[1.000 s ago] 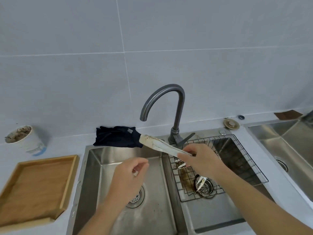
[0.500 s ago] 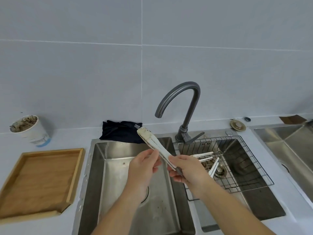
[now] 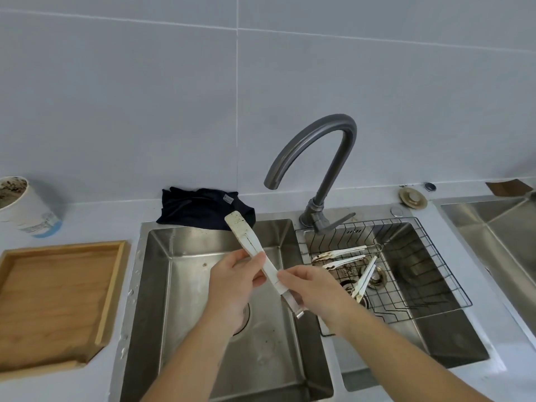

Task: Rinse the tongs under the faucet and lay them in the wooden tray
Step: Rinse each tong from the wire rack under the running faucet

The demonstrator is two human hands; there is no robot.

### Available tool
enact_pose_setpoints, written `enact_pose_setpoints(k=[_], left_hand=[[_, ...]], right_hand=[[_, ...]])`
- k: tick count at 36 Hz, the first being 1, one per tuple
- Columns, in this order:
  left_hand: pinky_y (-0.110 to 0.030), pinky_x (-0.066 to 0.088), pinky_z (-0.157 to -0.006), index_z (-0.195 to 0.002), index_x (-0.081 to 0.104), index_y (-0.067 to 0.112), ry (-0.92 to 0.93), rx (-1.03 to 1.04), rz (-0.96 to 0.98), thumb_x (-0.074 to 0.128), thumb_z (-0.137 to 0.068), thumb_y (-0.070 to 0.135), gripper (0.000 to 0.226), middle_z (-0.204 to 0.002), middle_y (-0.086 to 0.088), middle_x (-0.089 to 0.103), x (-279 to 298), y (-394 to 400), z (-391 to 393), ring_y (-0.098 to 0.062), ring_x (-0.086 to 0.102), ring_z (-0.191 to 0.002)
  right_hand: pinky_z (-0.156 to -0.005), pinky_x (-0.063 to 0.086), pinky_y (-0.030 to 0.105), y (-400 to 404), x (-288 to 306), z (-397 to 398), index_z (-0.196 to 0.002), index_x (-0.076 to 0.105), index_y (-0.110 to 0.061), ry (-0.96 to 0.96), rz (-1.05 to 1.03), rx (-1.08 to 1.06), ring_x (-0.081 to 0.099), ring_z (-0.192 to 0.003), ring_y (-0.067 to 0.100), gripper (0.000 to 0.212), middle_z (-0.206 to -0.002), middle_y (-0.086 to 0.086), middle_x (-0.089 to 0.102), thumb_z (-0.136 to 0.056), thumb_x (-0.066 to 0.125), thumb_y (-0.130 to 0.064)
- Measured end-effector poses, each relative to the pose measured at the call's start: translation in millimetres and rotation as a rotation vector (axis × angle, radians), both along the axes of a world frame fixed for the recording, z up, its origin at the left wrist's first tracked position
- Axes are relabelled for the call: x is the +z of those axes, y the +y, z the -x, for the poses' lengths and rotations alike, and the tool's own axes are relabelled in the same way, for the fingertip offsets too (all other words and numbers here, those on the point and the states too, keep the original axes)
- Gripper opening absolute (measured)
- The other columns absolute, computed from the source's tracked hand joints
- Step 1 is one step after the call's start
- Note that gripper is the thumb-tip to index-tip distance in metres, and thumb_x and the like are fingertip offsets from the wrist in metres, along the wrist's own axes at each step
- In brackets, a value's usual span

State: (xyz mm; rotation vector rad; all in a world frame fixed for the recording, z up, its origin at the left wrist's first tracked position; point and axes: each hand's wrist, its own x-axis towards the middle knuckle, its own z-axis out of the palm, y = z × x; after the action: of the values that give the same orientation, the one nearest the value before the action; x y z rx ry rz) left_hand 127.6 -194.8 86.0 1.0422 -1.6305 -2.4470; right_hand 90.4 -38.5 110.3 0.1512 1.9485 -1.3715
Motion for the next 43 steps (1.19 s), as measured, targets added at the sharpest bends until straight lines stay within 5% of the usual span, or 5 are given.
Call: enact_pose_setpoints(k=[8,14,23,29,43], left_hand=[[-0.027,0.062,-0.066,-0.104,0.072,0.002,-0.061,0.04,-0.042,0.073,-0.09,0.01,0.016,-0.088,-0.01,0.079,-19.7,-17.6,7.6,-0.023,0.078,-0.082],[-0.033,0.063,-0.076,-0.106,0.072,0.004,-0.081,0.023,-0.018,0.073,-0.09,0.012,0.018,-0.086,-0.007,0.079,-30.9,-20.9,14.1,-0.023,0.077,-0.085],[-0.036,0.064,-0.078,-0.101,0.073,0.007,-0.086,0.027,-0.022,0.074,-0.089,0.011,0.013,-0.08,-0.006,0.079,-41.2,-25.3,14.7,-0.023,0.077,-0.082],[-0.038,0.062,-0.08,-0.101,0.073,0.008,-0.097,0.038,-0.039,0.074,-0.088,0.011,0.013,-0.081,-0.007,0.079,-51.2,-30.1,17.5,-0.024,0.077,-0.084],[-0.043,0.063,-0.081,-0.101,0.073,0.005,-0.132,0.059,-0.045,0.077,-0.085,0.012,0.018,-0.079,-0.009,0.077,-78.2,-38.7,16.4,-0.025,0.077,-0.082]], right_hand=[[-0.078,0.048,0.018,37.0,10.1,76.1,-0.131,0.063,-0.026,0.407,-0.461,0.126,0.063,-0.093,0.005,0.043,-0.122,-0.009,0.067,-0.094,0.06,-0.047],[-0.105,0.043,0.042,55.6,4.2,118.2,-0.142,0.054,-0.013,0.663,-0.881,0.376,0.054,-0.128,0.029,0.046,-0.144,0.009,0.055,-0.099,0.056,-0.03],[-0.069,0.049,0.033,53.4,-2.6,152.6,-0.075,0.053,-0.017,0.654,-1.22,0.625,0.058,-0.081,0.023,0.022,-0.091,0.005,0.063,-0.094,0.056,-0.009],[-0.064,0.045,0.032,41.6,-4.1,151.8,-0.067,0.044,-0.018,0.633,-1.312,0.626,0.054,-0.07,0.023,0.031,-0.066,0.0,0.046,-0.088,0.058,0.0],[-0.069,0.044,0.034,41.5,-9.3,161.8,-0.086,0.062,-0.01,0.657,-1.264,0.595,0.053,-0.078,0.024,0.02,-0.073,0.001,0.048,-0.096,0.065,-0.028]])
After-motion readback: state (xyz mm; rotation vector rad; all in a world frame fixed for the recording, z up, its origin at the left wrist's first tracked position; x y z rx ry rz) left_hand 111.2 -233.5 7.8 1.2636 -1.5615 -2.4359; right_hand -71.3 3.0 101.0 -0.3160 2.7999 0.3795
